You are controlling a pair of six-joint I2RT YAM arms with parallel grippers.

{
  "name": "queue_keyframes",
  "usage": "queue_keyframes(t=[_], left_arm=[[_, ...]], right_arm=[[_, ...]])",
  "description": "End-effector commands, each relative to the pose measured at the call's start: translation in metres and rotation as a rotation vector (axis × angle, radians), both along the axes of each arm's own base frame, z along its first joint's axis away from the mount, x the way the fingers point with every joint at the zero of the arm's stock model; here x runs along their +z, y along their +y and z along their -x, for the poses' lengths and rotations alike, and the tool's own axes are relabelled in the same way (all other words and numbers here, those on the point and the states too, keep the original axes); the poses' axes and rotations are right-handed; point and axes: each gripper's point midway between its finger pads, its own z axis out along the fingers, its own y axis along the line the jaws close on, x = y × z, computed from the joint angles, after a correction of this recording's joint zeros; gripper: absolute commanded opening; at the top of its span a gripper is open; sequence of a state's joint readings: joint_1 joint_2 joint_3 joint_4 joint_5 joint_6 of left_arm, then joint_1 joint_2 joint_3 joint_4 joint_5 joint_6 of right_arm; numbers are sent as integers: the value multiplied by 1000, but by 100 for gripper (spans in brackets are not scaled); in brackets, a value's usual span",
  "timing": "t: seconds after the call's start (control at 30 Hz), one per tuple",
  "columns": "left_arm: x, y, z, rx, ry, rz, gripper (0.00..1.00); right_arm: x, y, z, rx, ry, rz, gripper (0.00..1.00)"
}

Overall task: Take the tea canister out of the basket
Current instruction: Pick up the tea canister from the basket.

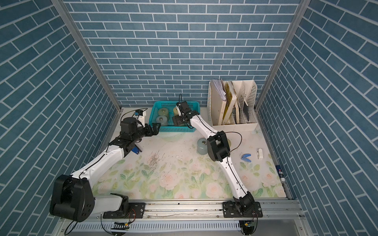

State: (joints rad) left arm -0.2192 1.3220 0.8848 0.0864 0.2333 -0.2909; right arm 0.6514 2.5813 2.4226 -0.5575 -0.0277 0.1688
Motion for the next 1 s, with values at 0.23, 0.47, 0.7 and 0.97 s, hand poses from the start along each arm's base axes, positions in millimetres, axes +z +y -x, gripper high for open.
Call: queue_keyframes(t=[0.23,0.47,0.7,0.97], left_arm=[[8,3,4,-3,-17,-2,100],[25,-12,7,-84,-69,39,100],[58,-24,17,-168,-158,69,100],[96,-22,37,-183,-224,89,100]], right_arm=[[19,-3,-2,-6,-60,-5,67],[81,7,5,36,-145,-88,35],[152,7,11,64,-276,-145,0],[246,9,57,191,-392,-240,0]])
